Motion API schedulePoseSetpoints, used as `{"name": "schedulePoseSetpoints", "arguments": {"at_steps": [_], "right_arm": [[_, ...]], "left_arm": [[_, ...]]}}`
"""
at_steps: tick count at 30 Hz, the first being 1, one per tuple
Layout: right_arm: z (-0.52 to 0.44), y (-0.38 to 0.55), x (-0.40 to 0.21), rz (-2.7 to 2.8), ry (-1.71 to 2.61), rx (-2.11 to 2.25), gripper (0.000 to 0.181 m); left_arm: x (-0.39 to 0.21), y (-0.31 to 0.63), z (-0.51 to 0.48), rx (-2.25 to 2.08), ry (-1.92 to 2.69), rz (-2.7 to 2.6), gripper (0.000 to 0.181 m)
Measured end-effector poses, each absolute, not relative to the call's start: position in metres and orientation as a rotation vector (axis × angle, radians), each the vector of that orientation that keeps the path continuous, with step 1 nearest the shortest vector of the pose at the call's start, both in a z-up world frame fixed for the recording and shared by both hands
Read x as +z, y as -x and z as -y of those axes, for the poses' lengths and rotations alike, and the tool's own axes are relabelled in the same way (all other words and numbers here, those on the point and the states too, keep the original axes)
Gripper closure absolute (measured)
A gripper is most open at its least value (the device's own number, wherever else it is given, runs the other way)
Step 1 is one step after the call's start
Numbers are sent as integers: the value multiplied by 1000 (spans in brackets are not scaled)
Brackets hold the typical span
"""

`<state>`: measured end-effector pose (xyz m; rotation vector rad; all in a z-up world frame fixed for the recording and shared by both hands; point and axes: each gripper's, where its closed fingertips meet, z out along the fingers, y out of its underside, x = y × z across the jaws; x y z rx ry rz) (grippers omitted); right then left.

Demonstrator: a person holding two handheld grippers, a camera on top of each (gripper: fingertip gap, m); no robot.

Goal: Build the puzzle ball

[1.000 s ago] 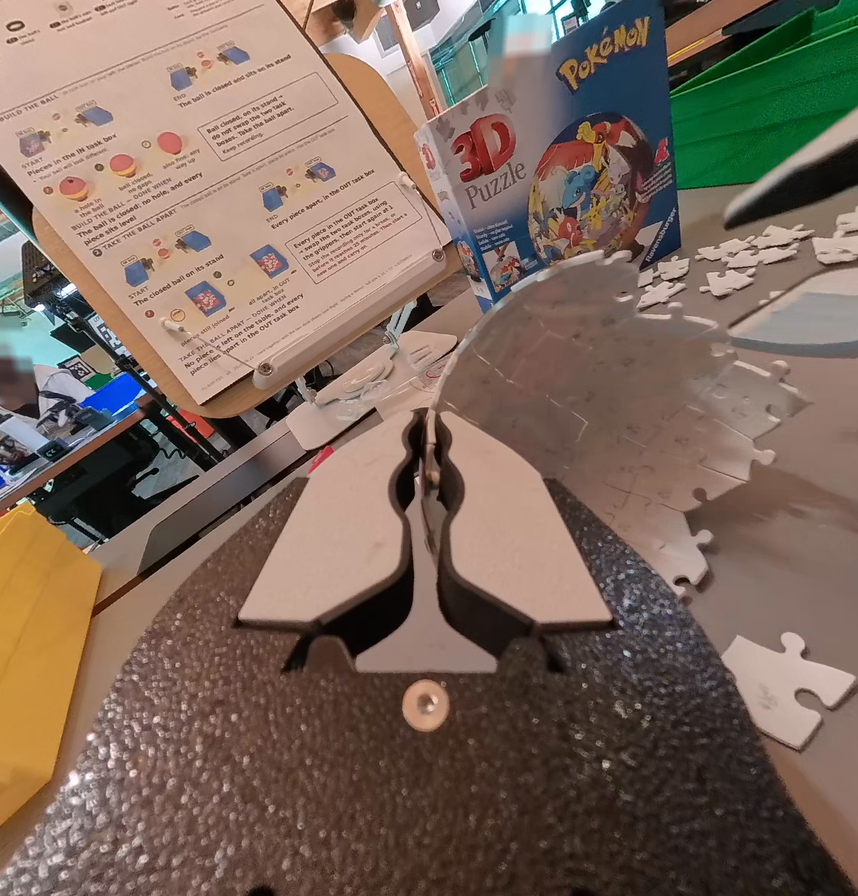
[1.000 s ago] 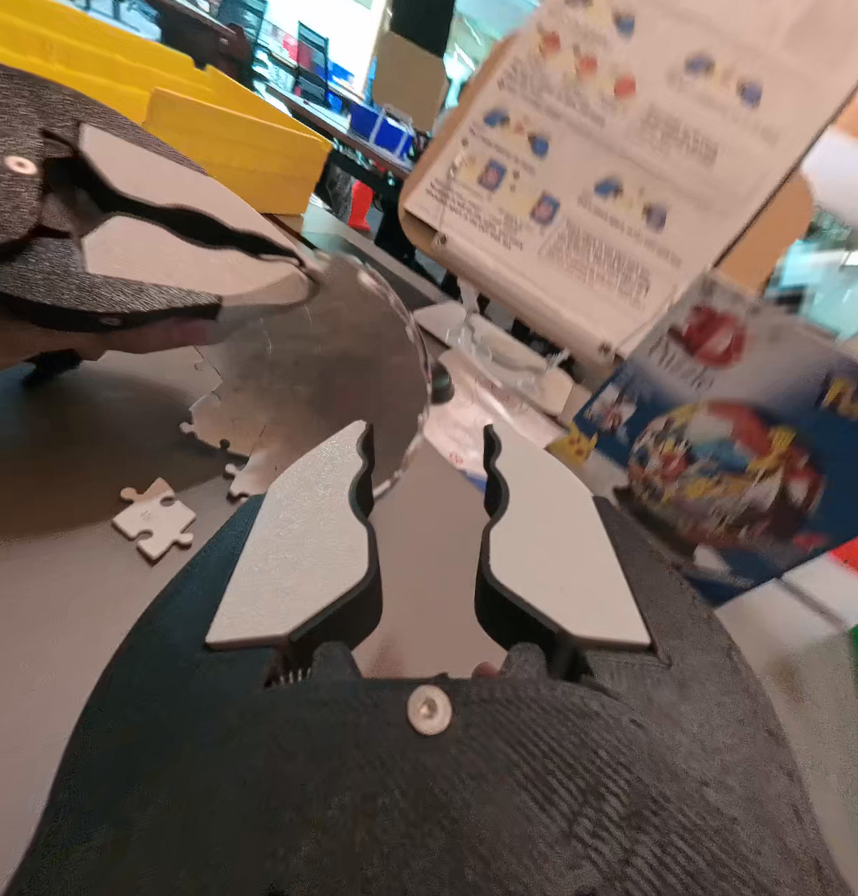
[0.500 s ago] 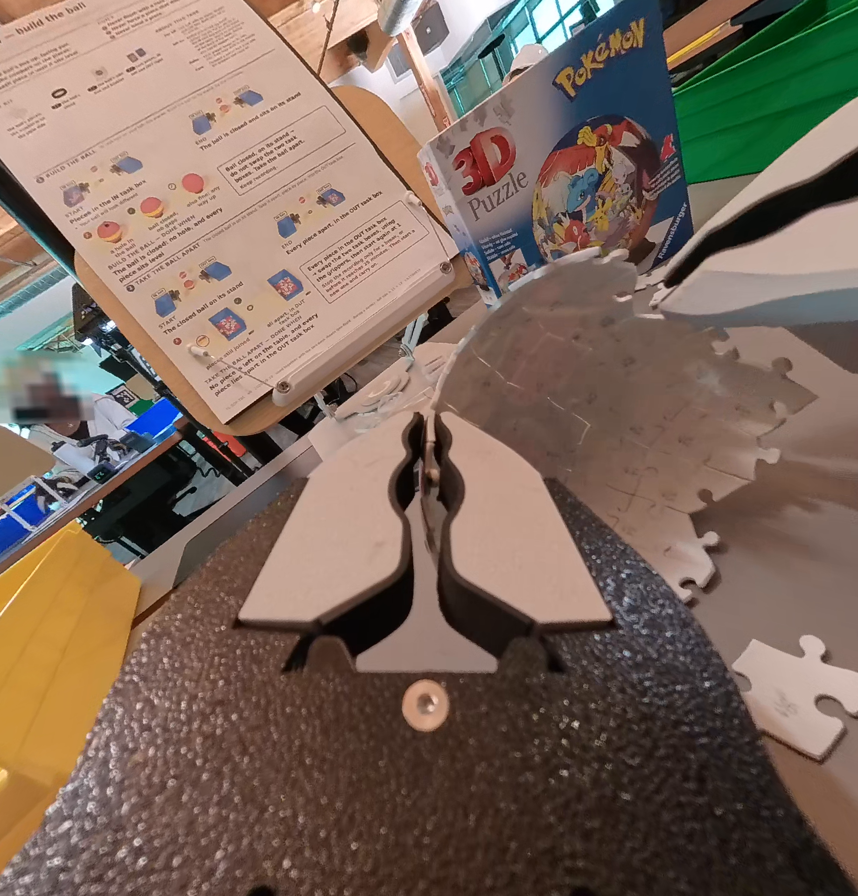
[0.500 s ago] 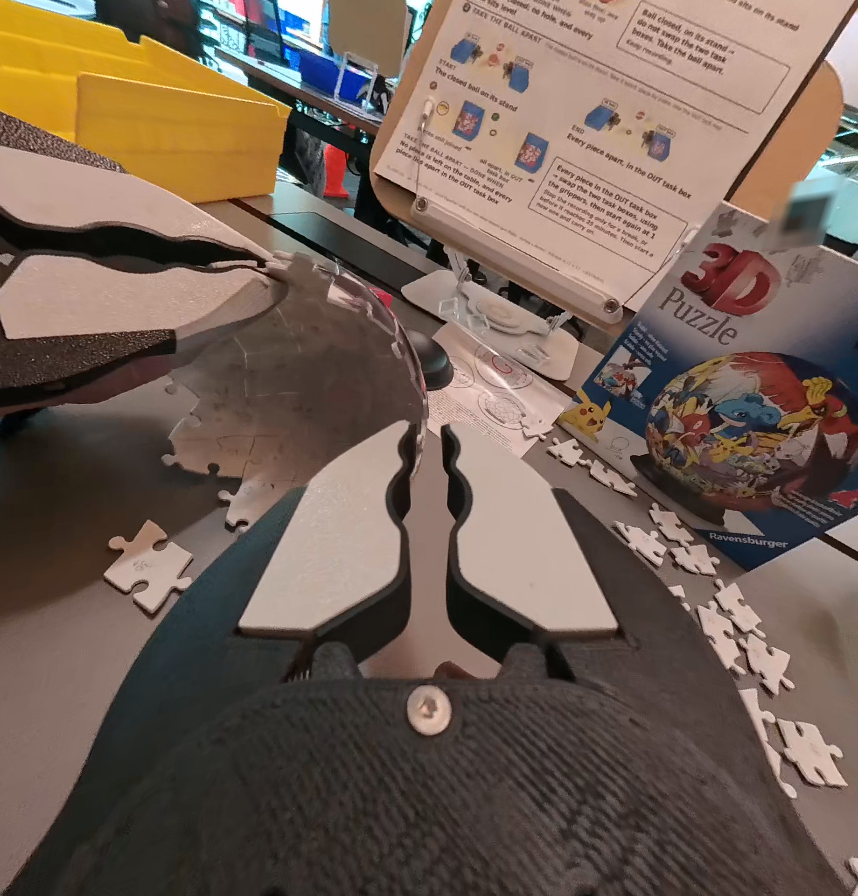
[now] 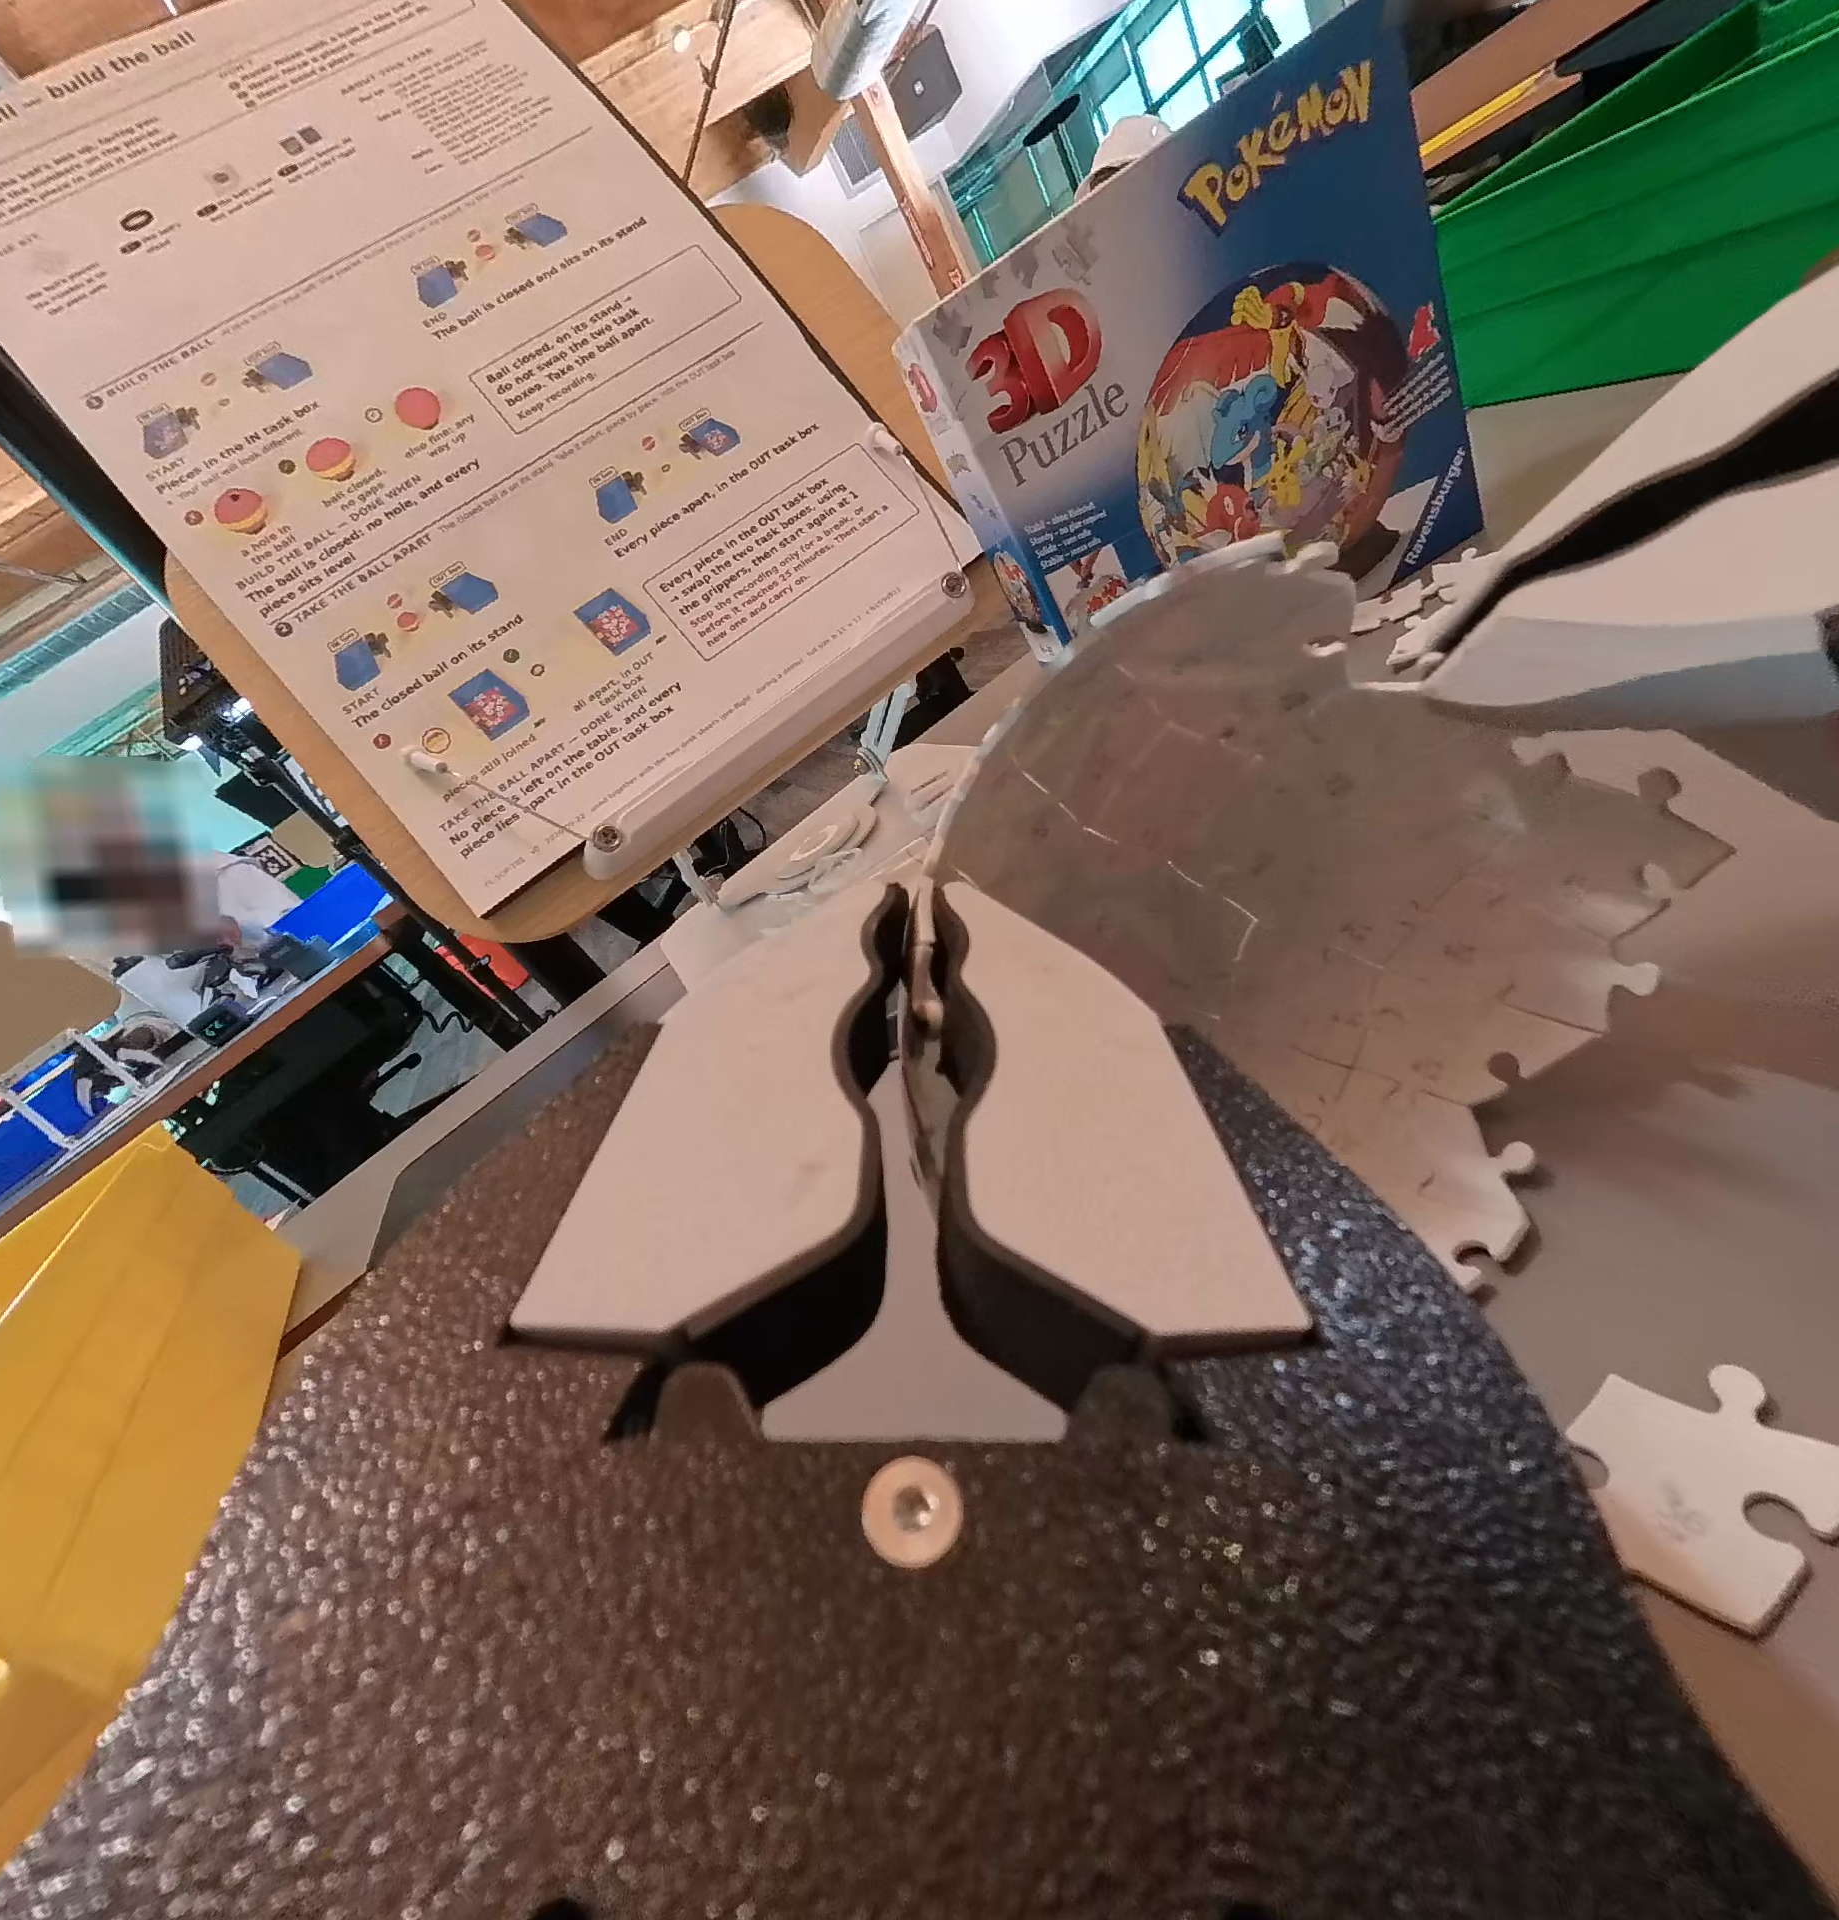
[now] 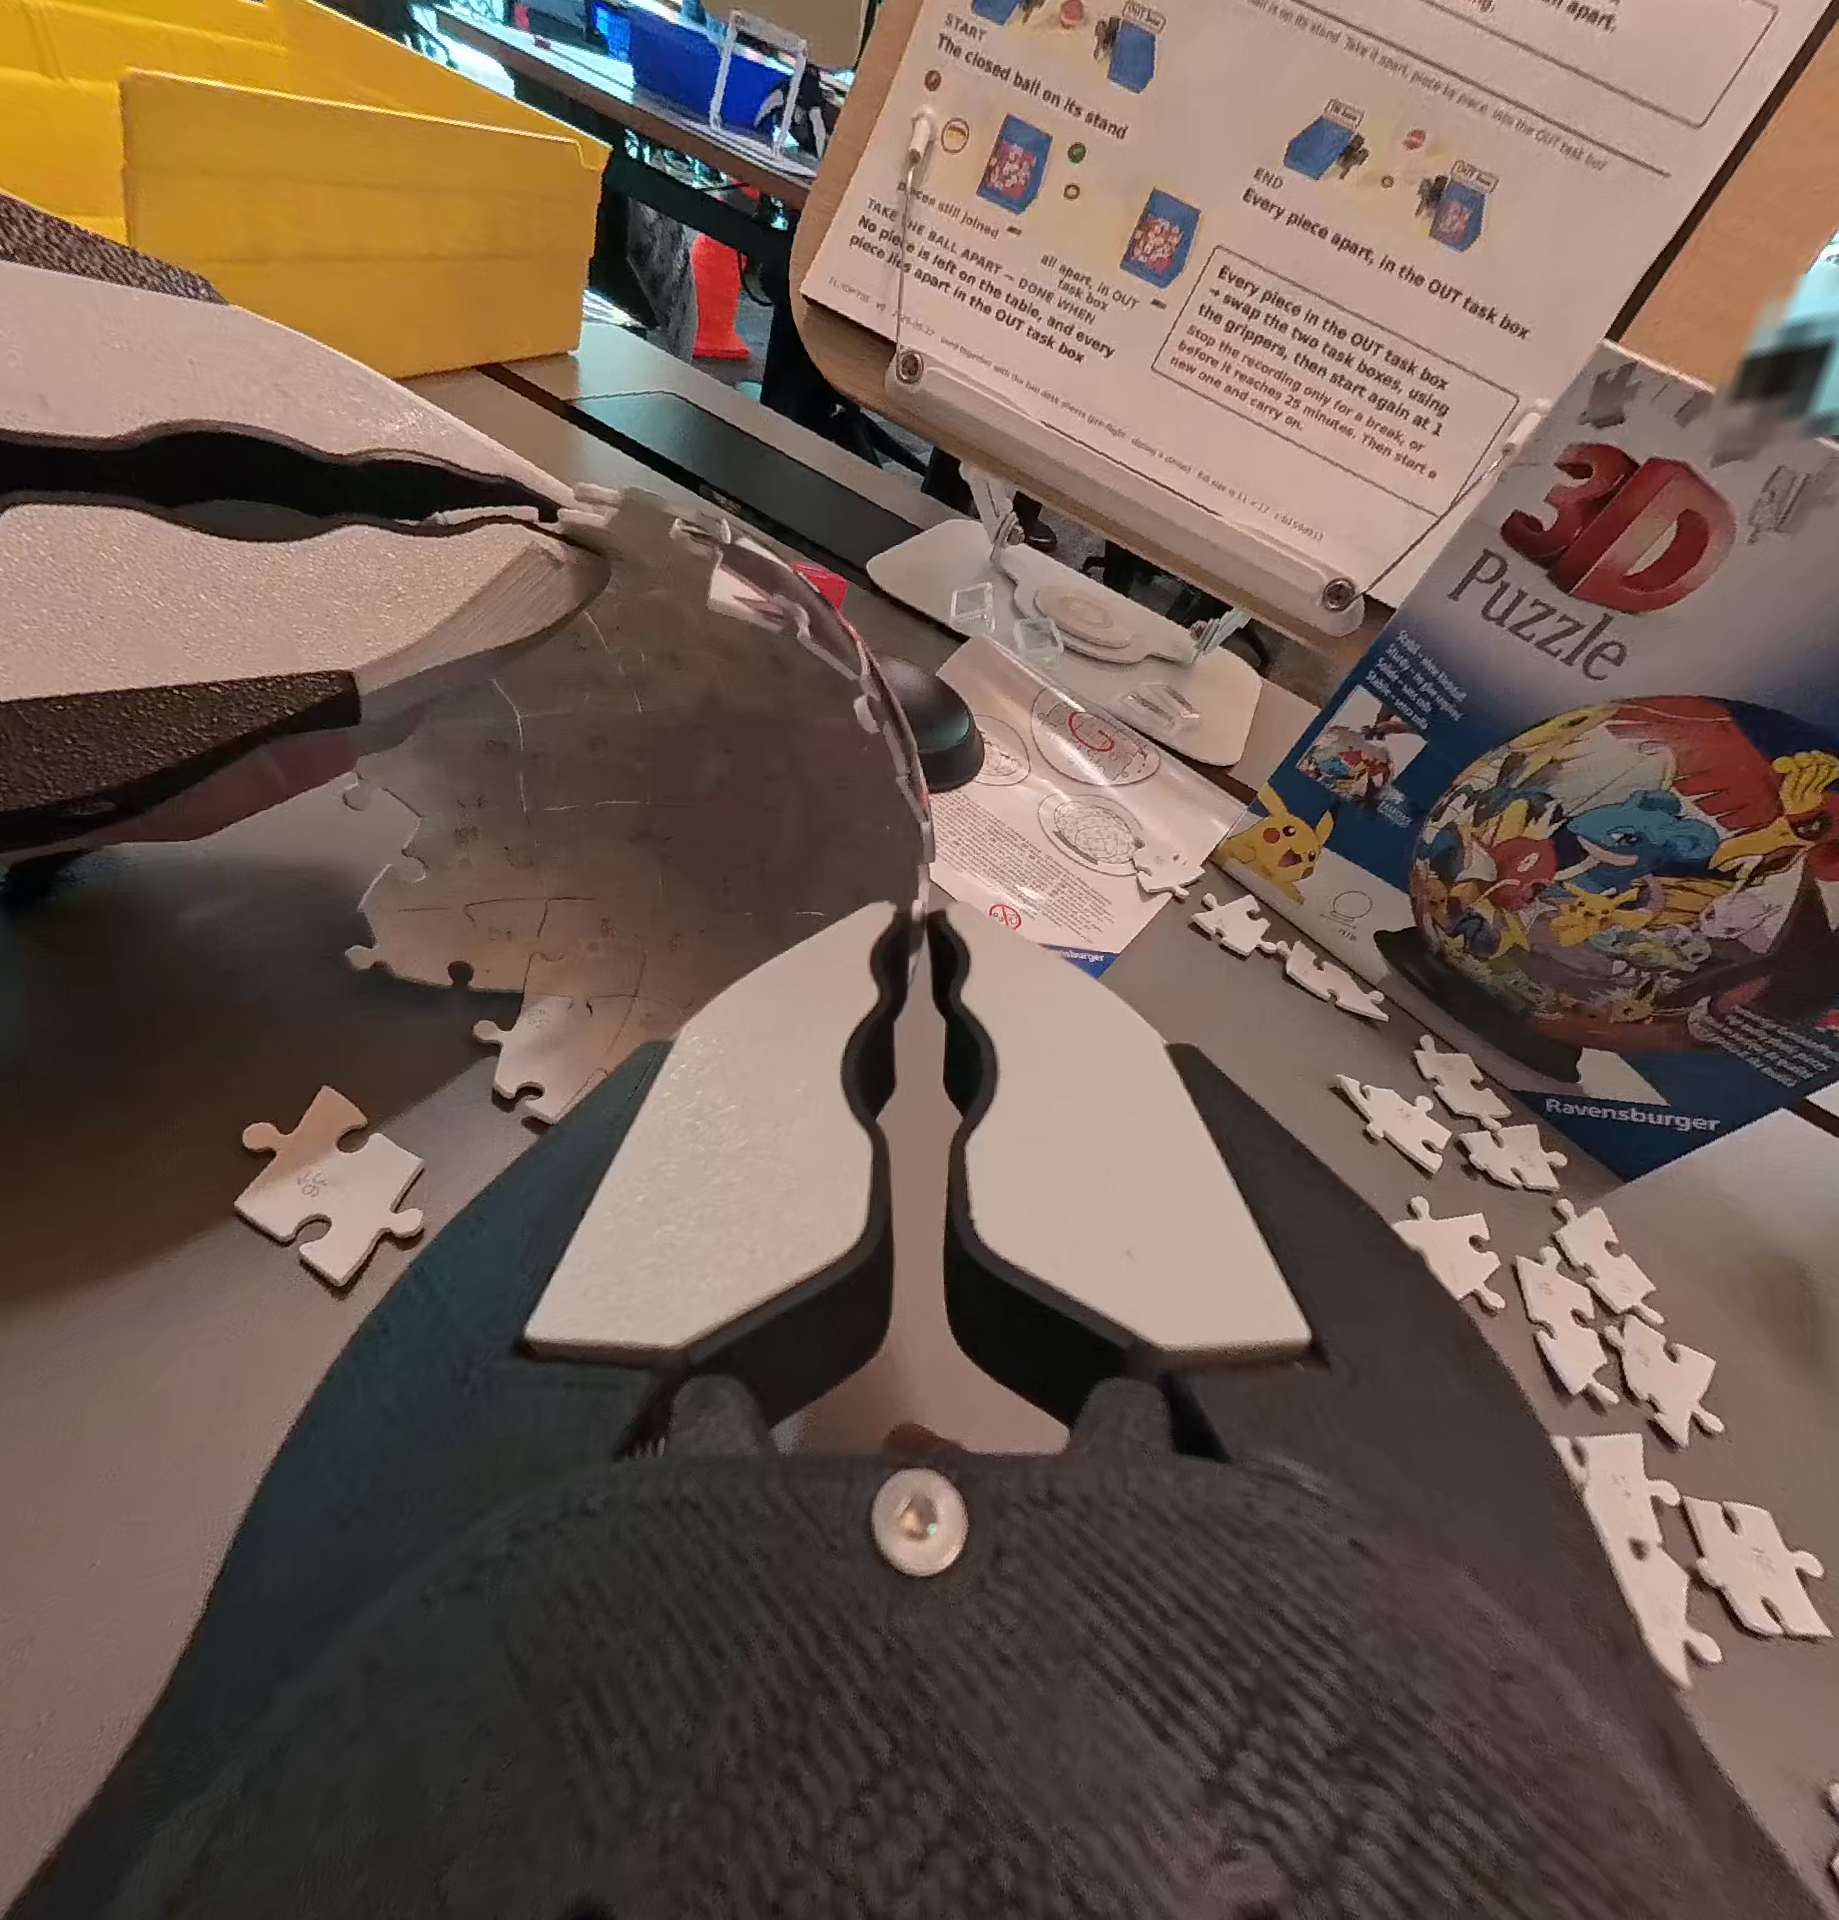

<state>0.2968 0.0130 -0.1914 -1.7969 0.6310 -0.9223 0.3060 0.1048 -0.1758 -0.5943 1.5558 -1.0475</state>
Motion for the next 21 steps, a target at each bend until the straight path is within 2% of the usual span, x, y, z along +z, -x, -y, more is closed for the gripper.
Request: {"name": "schedulePoseSetpoints", "arguments": {"at_steps": [7,13,21], "right_arm": [[-13,-299,-193,-592,1821,-1008,179],[-11,-298,-192,-552,1812,-1135,179],[-14,-296,-183,-421,1782,-1309,179]], "left_arm": [[-175,-305,-104,-1053,588,-1547,177],[-177,-299,-104,-1063,604,-1587,152],[-172,-264,-111,-1155,698,-1655,155]]}}
